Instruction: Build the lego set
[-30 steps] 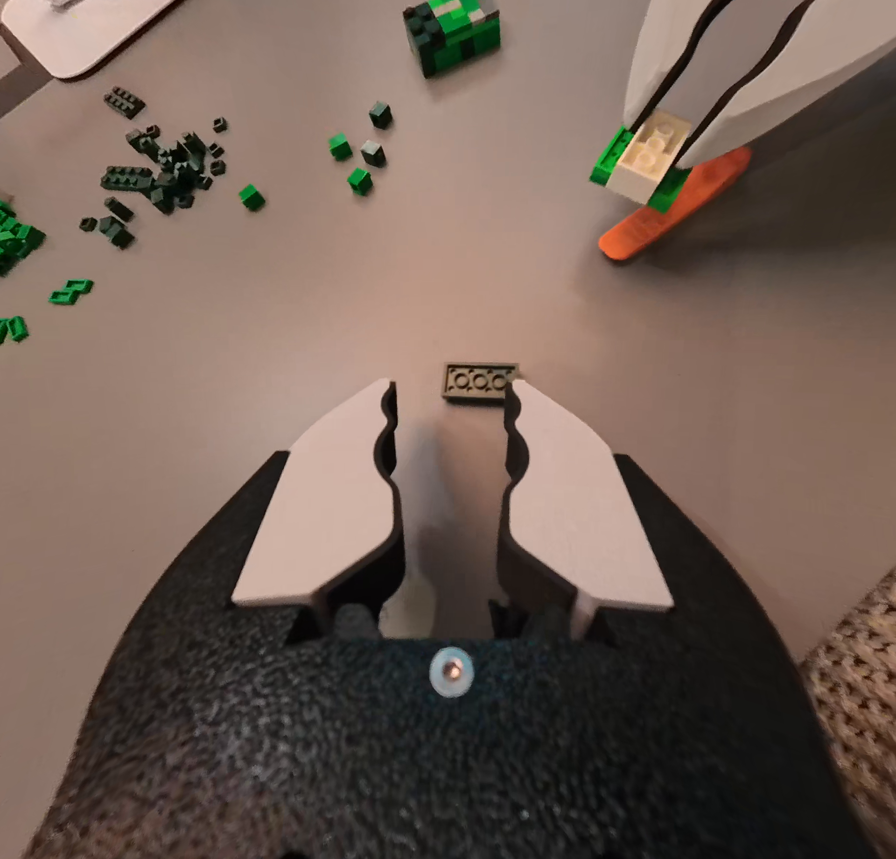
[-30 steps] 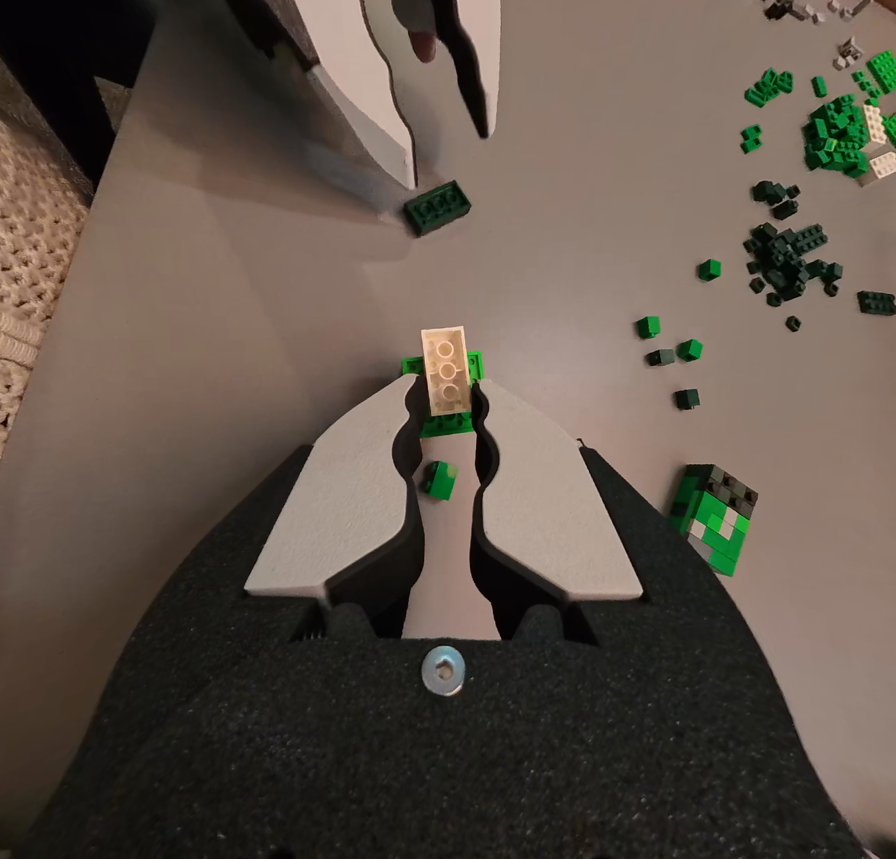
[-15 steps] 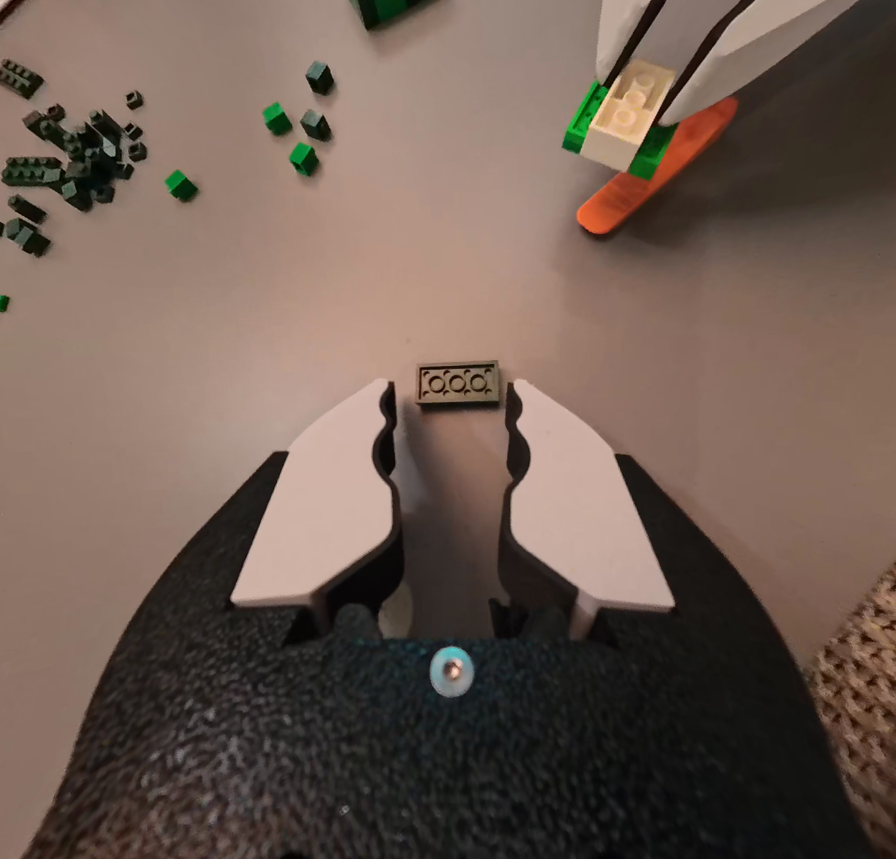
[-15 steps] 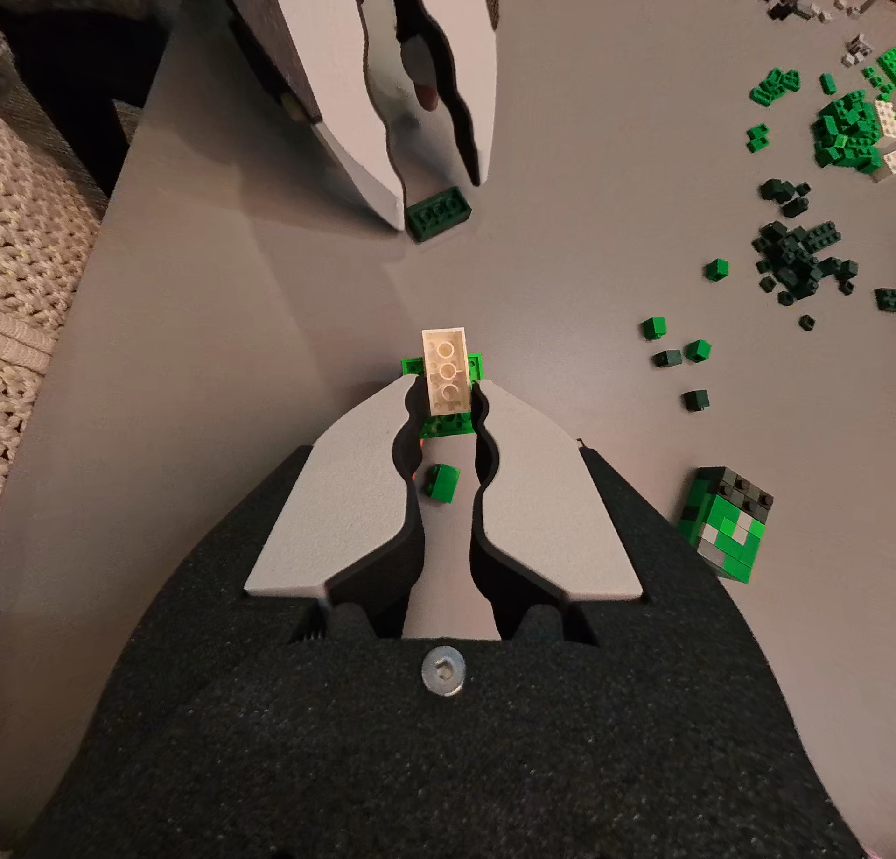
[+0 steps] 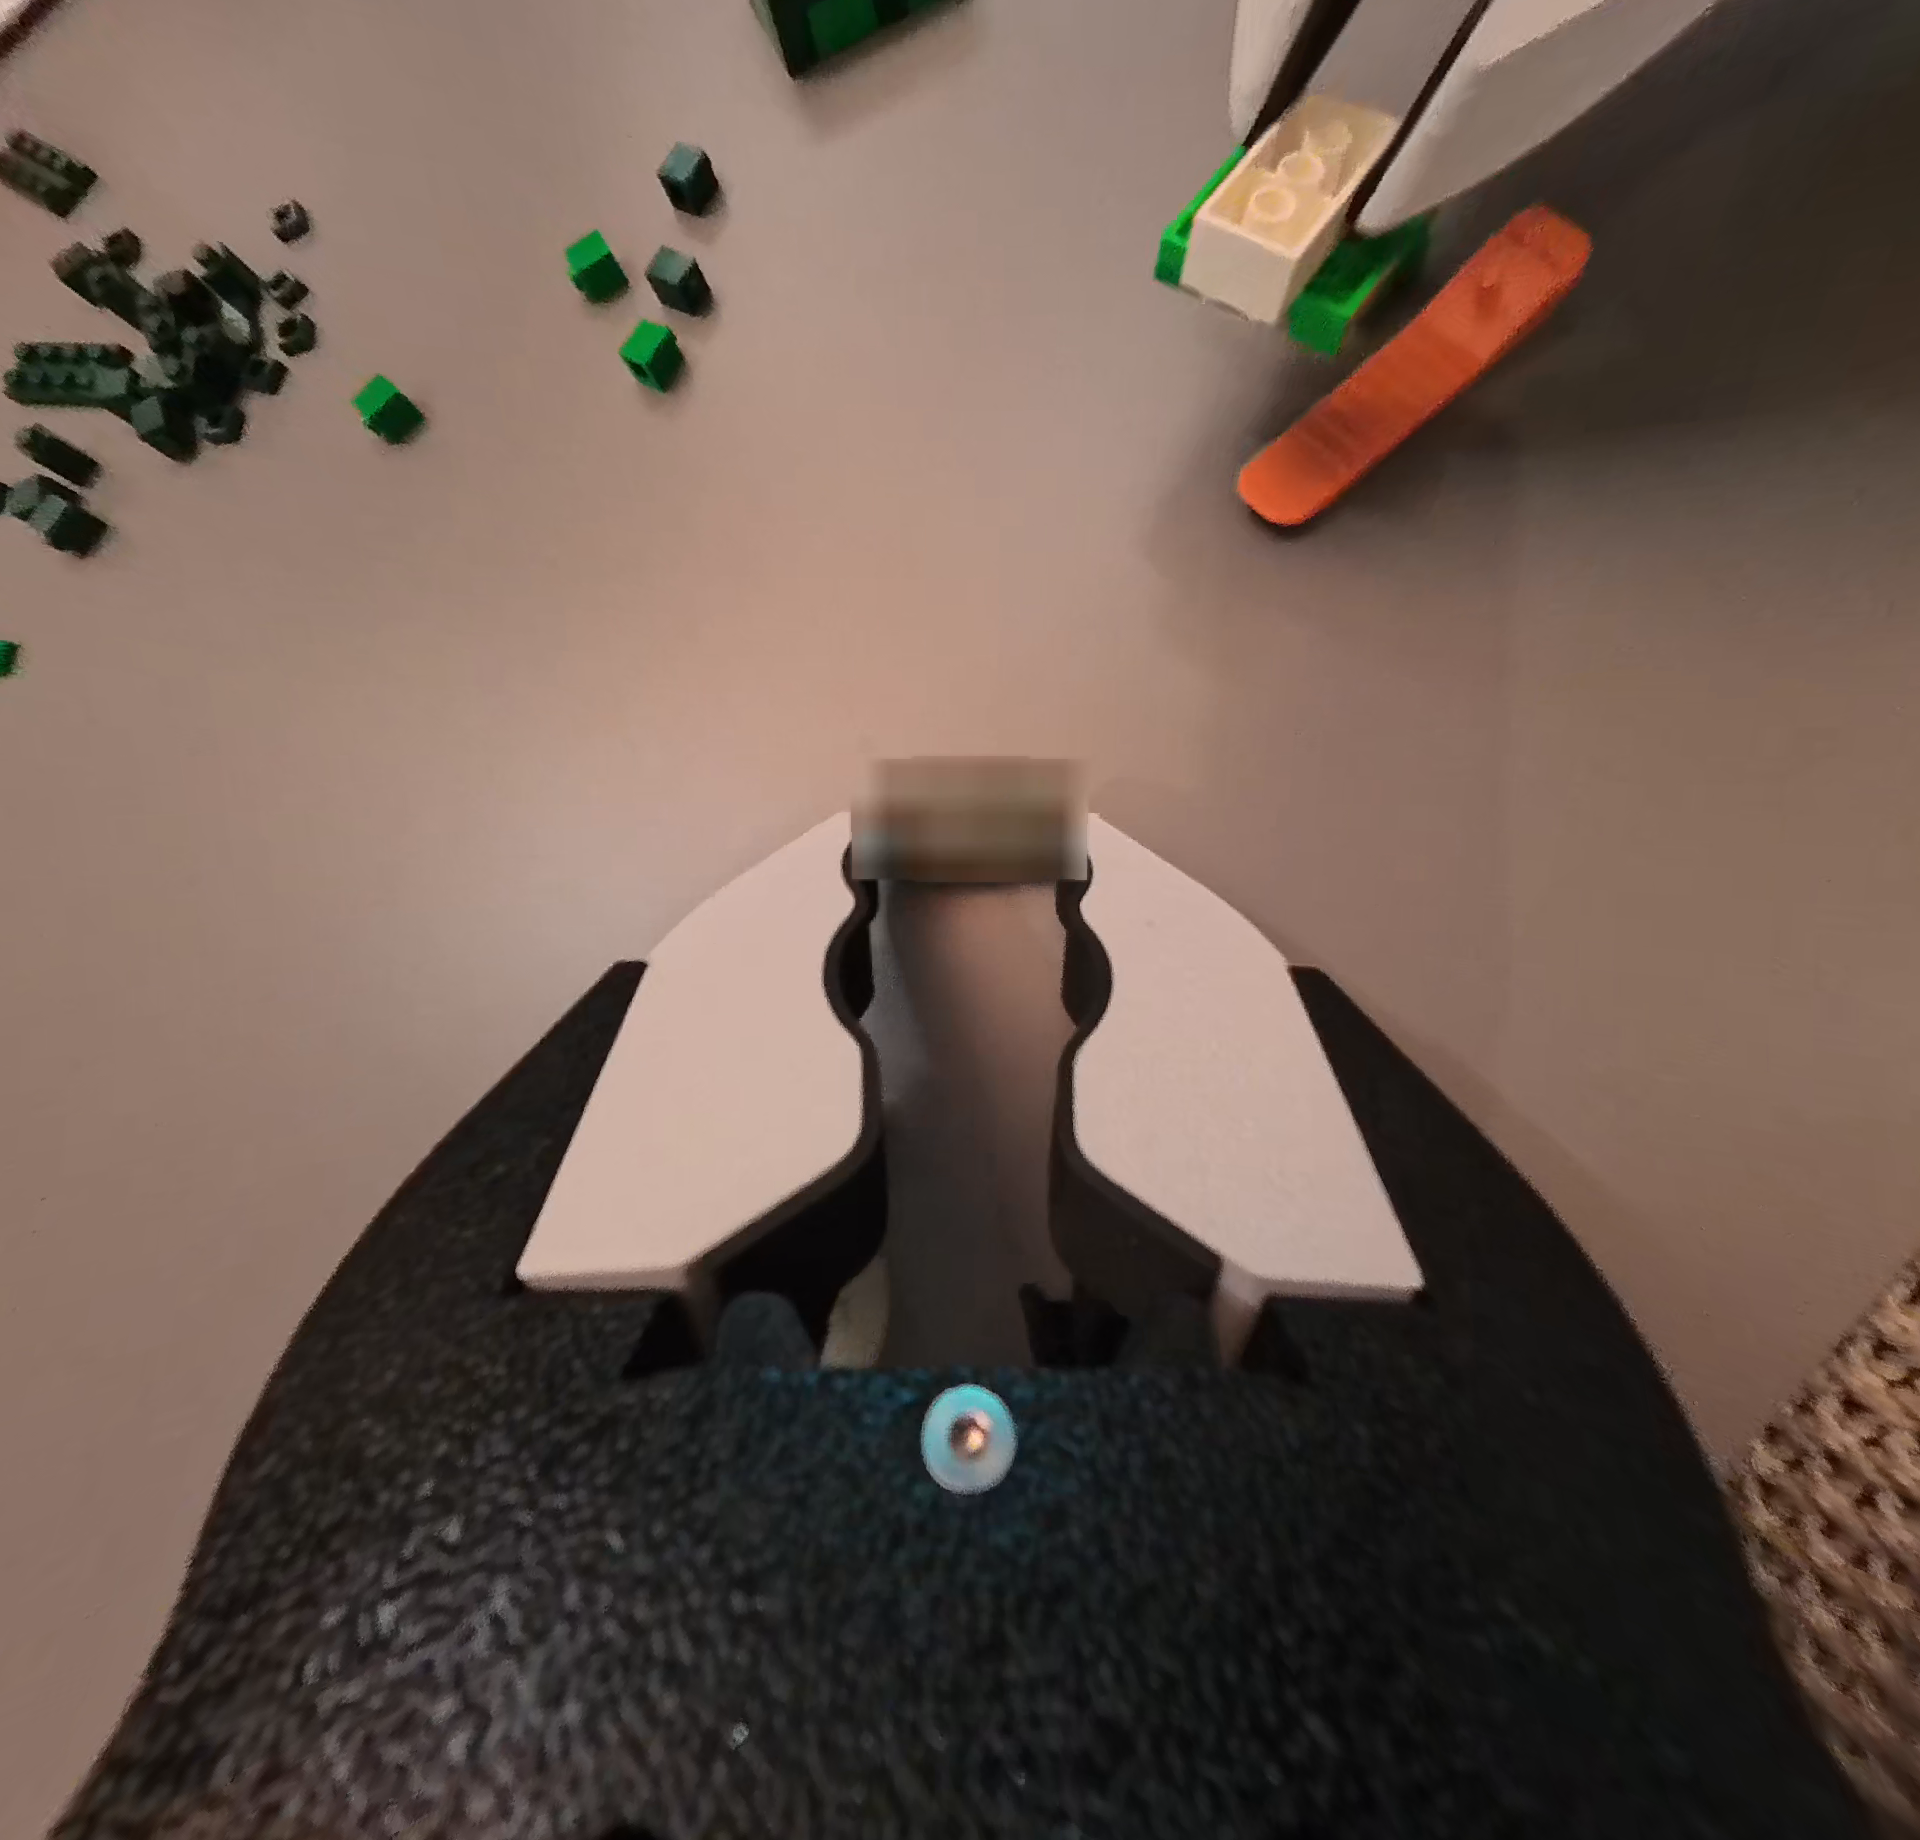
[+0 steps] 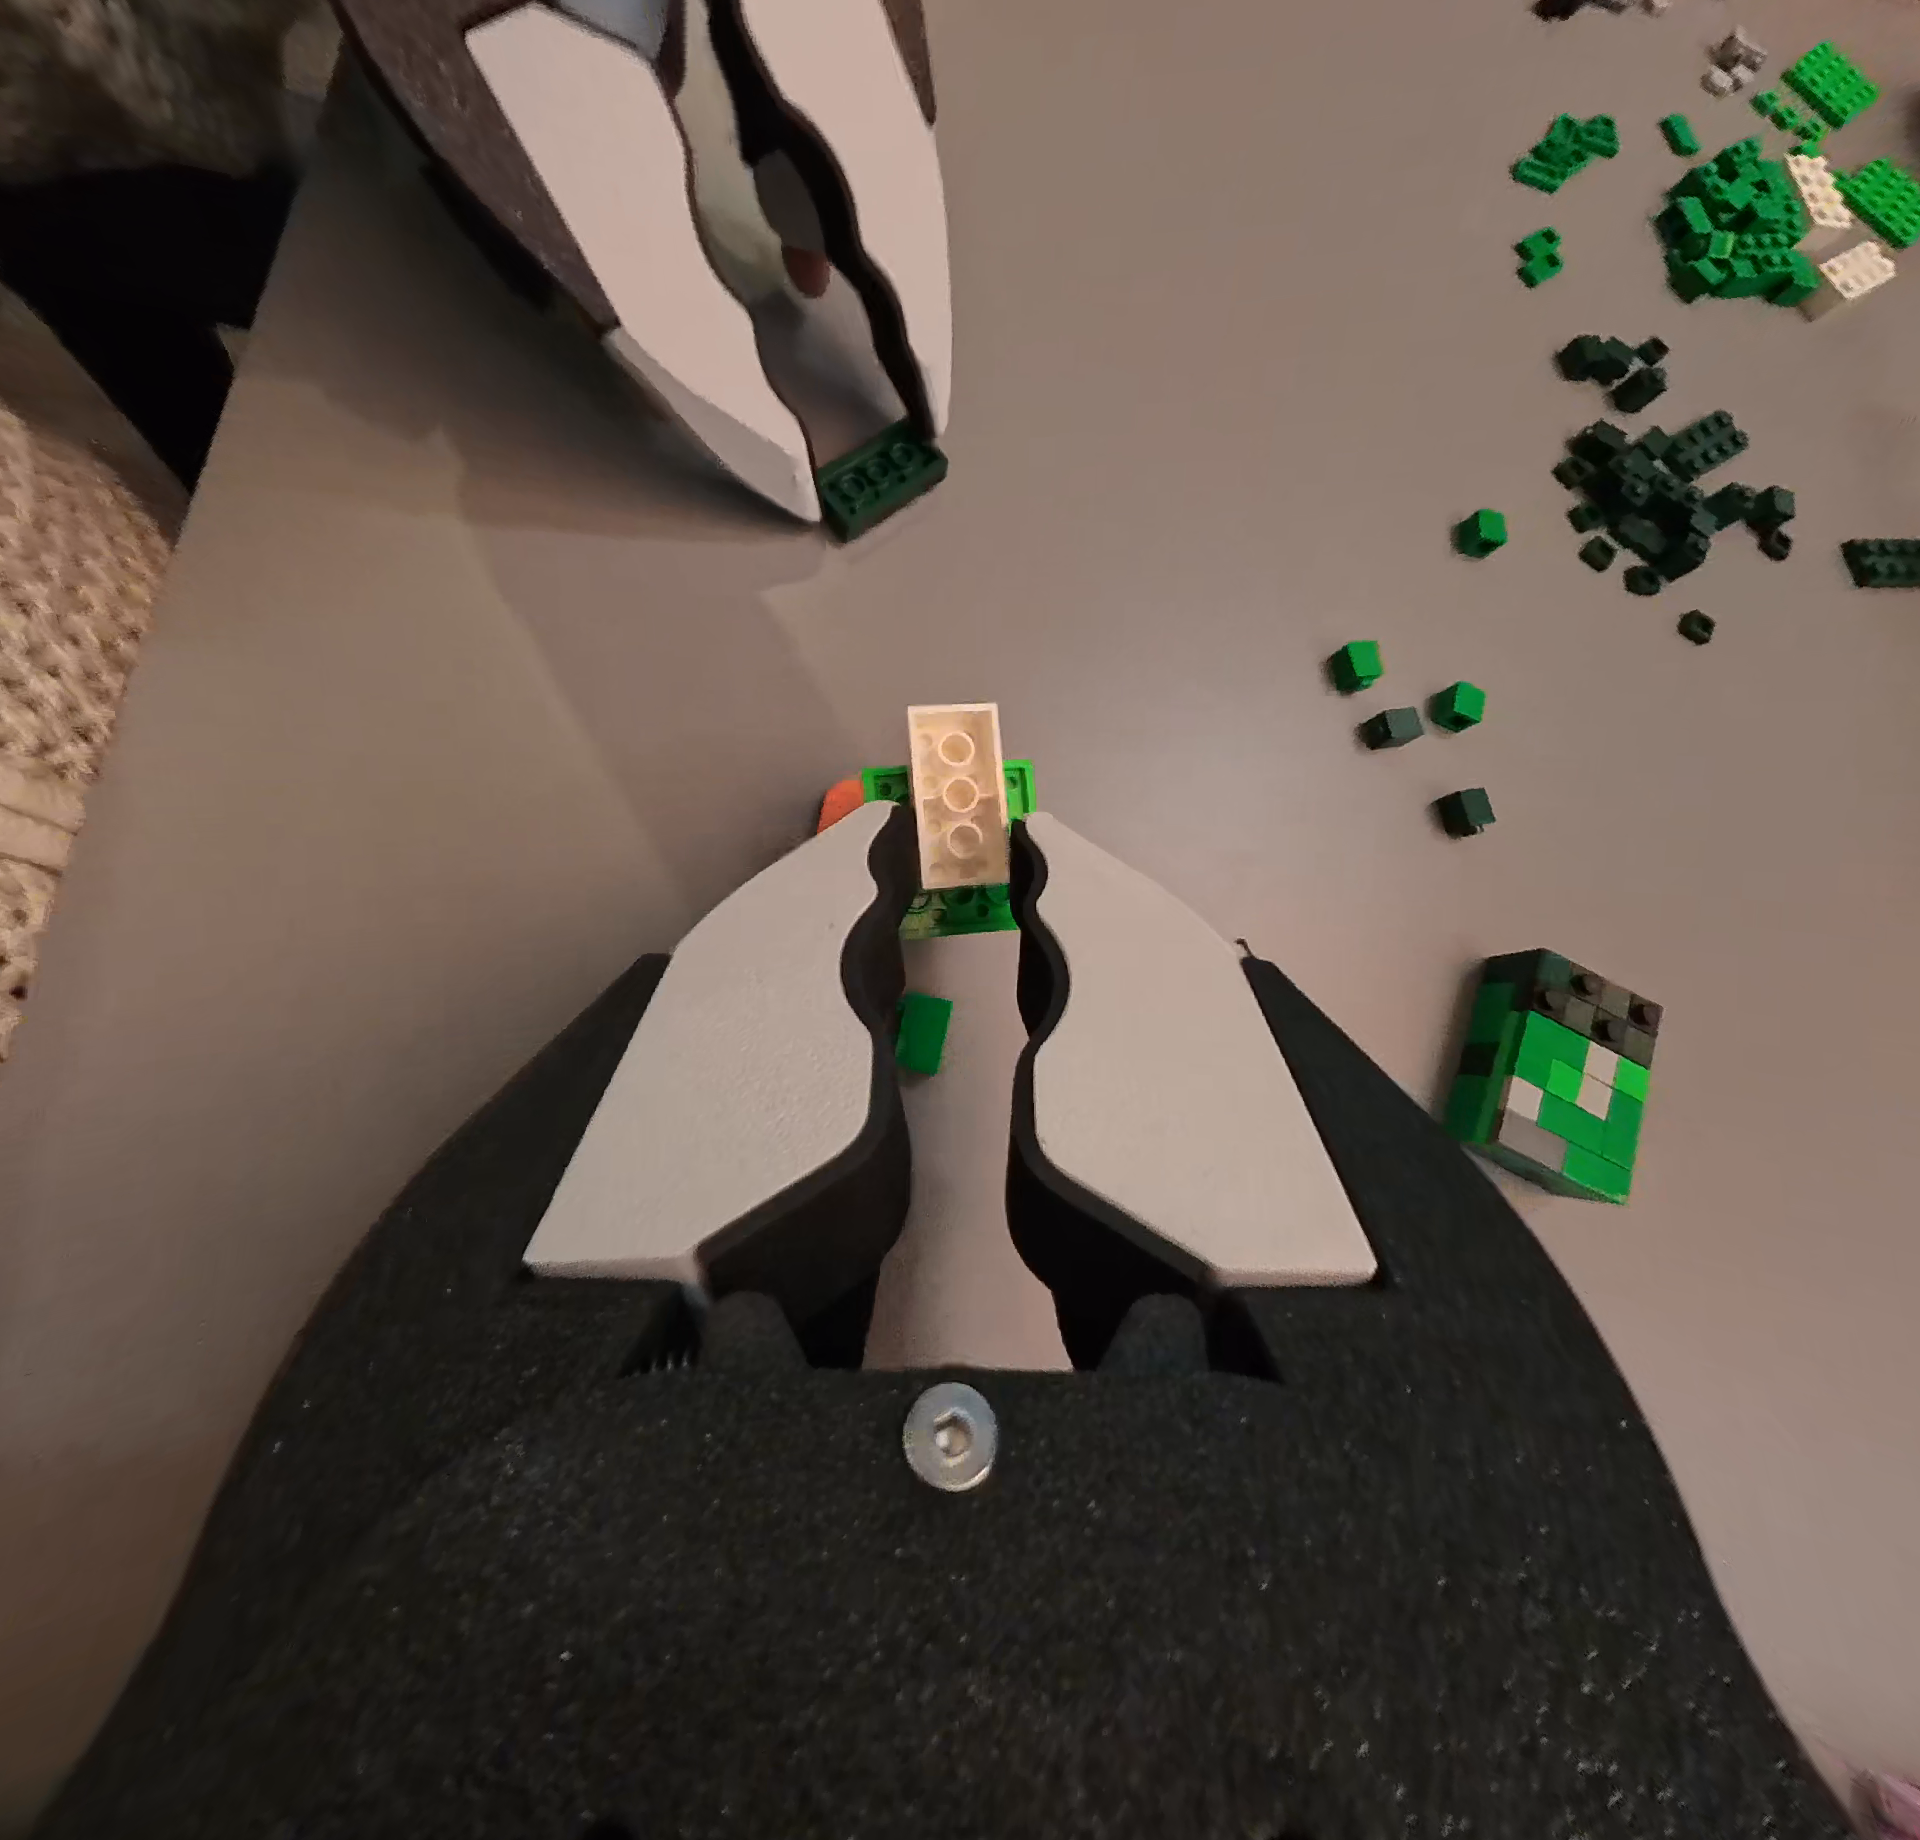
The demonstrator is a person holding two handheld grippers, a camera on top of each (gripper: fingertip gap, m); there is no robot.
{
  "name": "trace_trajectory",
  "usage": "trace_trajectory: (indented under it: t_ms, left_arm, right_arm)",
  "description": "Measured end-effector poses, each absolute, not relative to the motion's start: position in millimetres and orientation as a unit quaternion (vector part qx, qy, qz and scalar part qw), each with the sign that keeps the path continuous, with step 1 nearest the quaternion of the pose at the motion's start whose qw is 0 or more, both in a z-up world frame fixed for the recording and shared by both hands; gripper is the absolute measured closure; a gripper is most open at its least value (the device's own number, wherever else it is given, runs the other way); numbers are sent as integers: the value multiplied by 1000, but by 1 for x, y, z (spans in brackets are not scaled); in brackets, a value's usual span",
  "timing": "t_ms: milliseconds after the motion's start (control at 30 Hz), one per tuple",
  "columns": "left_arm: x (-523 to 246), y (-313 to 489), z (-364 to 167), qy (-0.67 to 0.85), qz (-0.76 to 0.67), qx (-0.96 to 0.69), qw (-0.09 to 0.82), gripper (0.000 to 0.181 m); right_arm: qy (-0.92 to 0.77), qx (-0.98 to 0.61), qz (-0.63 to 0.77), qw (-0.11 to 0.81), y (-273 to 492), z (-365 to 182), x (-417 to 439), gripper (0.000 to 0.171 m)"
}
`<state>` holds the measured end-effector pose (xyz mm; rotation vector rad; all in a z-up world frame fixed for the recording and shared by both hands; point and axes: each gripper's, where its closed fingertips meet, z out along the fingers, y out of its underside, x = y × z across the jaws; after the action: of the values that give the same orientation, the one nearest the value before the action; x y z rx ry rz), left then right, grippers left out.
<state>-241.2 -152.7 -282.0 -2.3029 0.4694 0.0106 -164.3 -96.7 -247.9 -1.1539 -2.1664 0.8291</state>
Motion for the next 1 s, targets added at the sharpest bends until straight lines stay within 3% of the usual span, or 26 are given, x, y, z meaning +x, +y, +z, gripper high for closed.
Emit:
trace_trajectory:
  t_ms: [233,500,767,1000]
  left_arm:
    - [-236,-141,-247,174,-14,-867,467,148]
    - [-229,-129,-232,187,-16,-847,498,148]
    - [-232,-112,-178,114,-85,-782,606,148]
    - [-230,-109,-179,104,-96,-781,608,148]
  right_arm:
    - [-739,-465,408,268,-88,-228,-166,154]
    - [-733,-466,397,295,-77,-233,-163,154]
    - [-703,-479,396,346,-57,-229,-162,154]
    - [-690,-480,381,384,-49,-226,-164,154]
